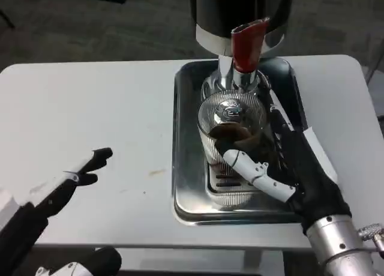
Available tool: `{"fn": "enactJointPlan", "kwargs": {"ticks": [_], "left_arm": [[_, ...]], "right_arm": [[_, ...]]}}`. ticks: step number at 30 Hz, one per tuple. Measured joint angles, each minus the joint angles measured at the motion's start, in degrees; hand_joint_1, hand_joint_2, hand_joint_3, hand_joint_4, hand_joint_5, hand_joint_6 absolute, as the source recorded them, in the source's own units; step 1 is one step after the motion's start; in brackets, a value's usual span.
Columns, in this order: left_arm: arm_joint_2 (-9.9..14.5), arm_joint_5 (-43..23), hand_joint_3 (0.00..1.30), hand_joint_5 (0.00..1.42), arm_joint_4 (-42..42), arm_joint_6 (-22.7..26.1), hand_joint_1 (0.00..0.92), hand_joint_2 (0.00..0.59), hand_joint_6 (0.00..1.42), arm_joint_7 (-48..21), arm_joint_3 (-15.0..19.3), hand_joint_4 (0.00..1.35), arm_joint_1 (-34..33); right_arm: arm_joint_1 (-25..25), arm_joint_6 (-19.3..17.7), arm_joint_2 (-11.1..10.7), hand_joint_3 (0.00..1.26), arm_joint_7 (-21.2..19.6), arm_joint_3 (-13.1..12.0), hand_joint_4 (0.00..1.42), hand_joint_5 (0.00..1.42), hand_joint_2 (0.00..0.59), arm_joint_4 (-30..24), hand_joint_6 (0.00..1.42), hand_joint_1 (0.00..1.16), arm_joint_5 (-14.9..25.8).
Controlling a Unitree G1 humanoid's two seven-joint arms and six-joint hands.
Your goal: Grasp the cup under the faucet to collect the drink, then remove the cup.
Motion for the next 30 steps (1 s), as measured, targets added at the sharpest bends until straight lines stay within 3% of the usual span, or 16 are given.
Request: {"fn": "enactJointPlan", "kwargs": {"ticks": [21,30], "left_arm": [[1.3,-0.2,0.10,0.15,-0.5,1.0,0.000,0.052,0.11,0.0,0.5,0.04,1.3],[1.8,-0.3,0.10,0.15,-0.5,1.3,0.000,0.052,0.11,0.0,0.8,0.05,1.4]], "right_arm": [[-2.9,-2.0,-0.5,0.00,-0.8,1.4,0.00,0.00,0.207,4.6,0.11,0.61,-1.4],[-3.7,-2.1,-0.5,0.00,-1.6,2.0,0.02,0.10,0.209,5.6,0.20,0.66,-2.6]]}}
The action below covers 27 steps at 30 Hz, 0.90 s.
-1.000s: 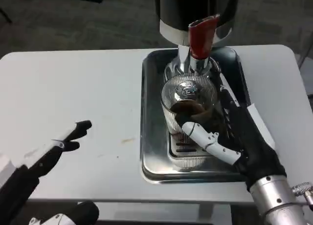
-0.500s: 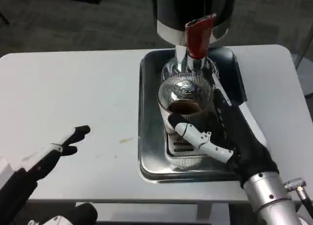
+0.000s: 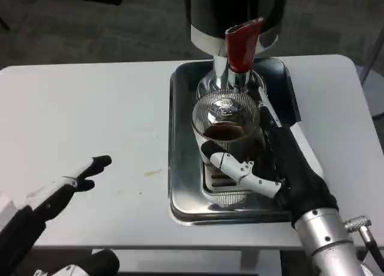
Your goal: Grasp the cup under the faucet to collect the drink, then remove the cup.
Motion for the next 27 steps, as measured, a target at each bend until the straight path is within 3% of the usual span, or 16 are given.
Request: {"fn": "enactJointPlan", "kwargs": {"ticks": [15,27], "left_arm": [[0.5,-0.8,0.10,0.15,0.4,0.4,0.000,0.053,0.11,-0.4,0.2,0.05,-0.1],[1.3,-2.0,0.10,0.16,0.4,0.8,0.000,0.053,0.11,-0.5,0.9,0.05,-0.2]], "right_arm": [[-0.5,-0.1,-0.7,0.01,-0.3,0.7,0.16,0.28,0.206,0.3,0.35,0.77,-3.2],[-1.2,1.4,-1.2,0.17,-0.3,1.9,0.32,0.46,0.201,-0.3,0.49,0.82,-5.5]]}}
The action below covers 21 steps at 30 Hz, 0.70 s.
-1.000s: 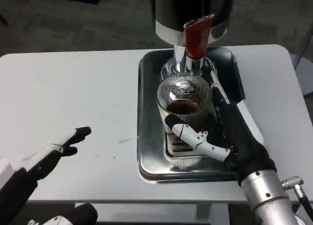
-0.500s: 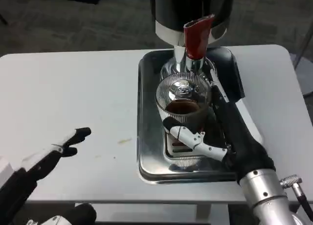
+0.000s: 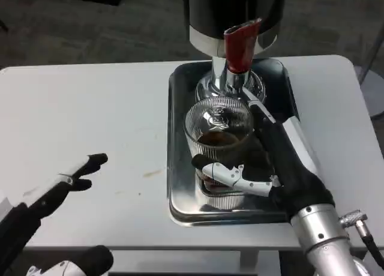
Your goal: Grasp the cup under the faucet to collect the drink, then remove the cup.
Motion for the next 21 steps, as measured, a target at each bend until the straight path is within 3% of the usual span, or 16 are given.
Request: {"fn": "enactJointPlan", "kwargs": {"ticks": [11,21], "left_arm": [[0.0,-0.1,0.10,0.16,0.5,0.0,0.000,0.053,0.12,0.0,0.5,0.05,0.1],[0.0,-0.1,0.10,0.16,0.6,-0.2,0.000,0.058,0.12,0.0,1.0,0.05,0.4]], "right_arm": [[1.1,0.9,0.1,0.36,-1.4,1.3,0.54,0.67,0.208,-1.7,0.78,0.84,-3.4],[4.1,0.8,1.2,0.61,-5.3,1.6,0.83,0.99,0.209,-3.8,1.20,0.86,-6.3]]}}
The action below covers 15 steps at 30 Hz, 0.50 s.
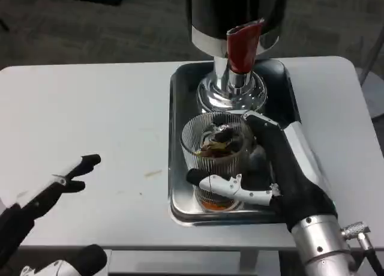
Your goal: Grasp the cup under the faucet to collect the drink, then remove the cup.
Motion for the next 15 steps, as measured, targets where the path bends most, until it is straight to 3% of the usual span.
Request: {"fn": "enactJointPlan", "kwargs": {"ticks": [8,15], "left_arm": [[0.0,0.0,0.10,0.16,0.0,-0.1,0.000,0.058,0.12,0.0,0.0,0.05,-0.2],[0.3,0.0,0.10,0.16,0.0,-0.1,0.000,0.058,0.12,0.0,-0.2,0.05,-0.9]], "right_arm": [[3.5,-2.4,0.6,0.73,-4.0,-1.1,0.94,1.13,0.207,-0.8,1.32,0.86,-0.3],[6.6,-3.7,0.8,0.80,-5.8,-3.2,1.01,1.22,0.159,-2.5,1.40,0.87,0.6]]}}
